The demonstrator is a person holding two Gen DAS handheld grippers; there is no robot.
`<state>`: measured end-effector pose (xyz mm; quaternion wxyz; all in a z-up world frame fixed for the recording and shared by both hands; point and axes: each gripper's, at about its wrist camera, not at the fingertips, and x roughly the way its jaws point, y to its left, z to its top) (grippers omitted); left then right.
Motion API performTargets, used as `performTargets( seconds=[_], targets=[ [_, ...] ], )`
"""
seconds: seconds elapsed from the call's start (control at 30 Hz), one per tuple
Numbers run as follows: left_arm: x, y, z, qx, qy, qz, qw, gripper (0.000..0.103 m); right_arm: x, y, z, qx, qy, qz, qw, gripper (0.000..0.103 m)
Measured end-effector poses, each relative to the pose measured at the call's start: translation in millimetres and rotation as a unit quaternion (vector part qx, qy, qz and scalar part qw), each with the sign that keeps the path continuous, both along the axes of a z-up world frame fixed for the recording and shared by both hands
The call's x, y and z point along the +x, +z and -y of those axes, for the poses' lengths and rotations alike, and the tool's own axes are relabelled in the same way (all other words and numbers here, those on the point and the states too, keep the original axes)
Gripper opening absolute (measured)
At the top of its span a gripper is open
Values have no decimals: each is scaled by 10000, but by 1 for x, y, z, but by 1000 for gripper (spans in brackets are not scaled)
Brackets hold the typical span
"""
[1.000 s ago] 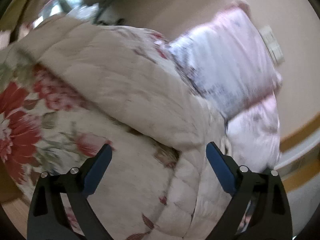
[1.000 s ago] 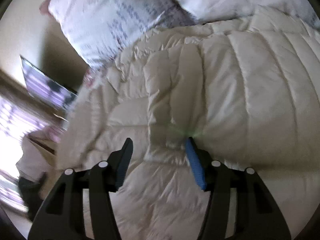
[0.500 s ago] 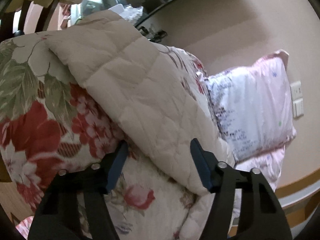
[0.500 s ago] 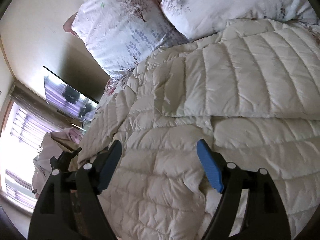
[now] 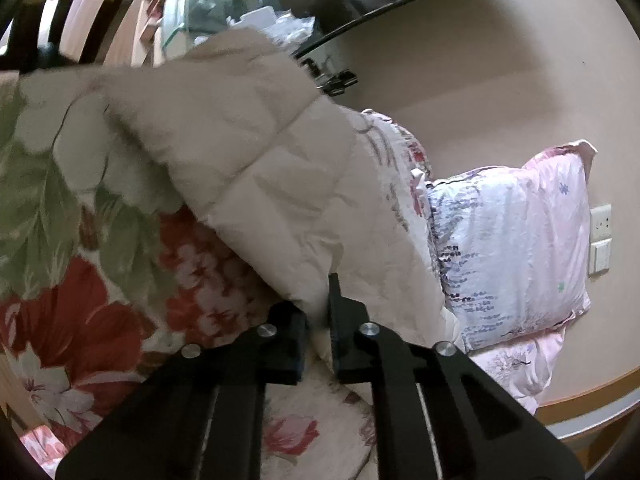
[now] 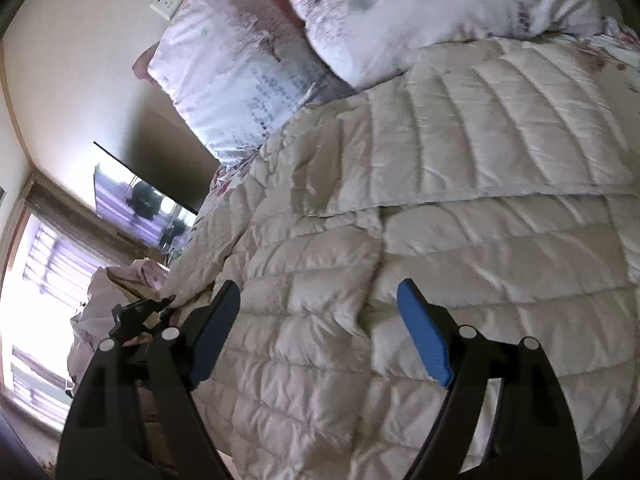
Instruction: Fold large clothes
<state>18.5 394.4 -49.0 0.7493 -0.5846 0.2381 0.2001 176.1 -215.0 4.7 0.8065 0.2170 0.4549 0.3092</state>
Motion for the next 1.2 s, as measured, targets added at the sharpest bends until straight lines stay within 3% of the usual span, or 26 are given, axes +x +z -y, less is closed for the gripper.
performTargets(
  seconds=[0.2,0.37,0.47,0.57,0.67,0.77,0.97,1.17,1.2],
  targets=[
    [21,60,25,676,-397,430,9960,5,-8,3,33,4,-274,129,9995,81],
    [53,113,78,1181,-1133,966,9818,5,-15,6,56,-9,-446,243,9987,82],
    [78,136,130,1400,-1816,1307,9645,5,-16,4,67,13,-576,219,9981,82],
    [104,150,195,1625,-2629,1586,9377,5,-17,1,80,36,-727,189,9972,82],
    [123,149,255,1815,-3294,1652,9117,5,-17,-1,90,20,-851,171,9962,82],
    [137,136,303,1897,-3795,1520,8927,5,-18,-4,99,-11,-957,147,9953,82],
    [154,100,358,1927,-4325,985,8753,5,-18,-10,108,-70,-1066,84,9942,82],
    [164,75,381,1954,-4805,512,8534,7,-13,-3,94,-465,-952,259,9940,82],
    [164,71,384,1912,-4924,439,8479,14,-13,1,90,-560,-913,344,9937,82]
  ],
)
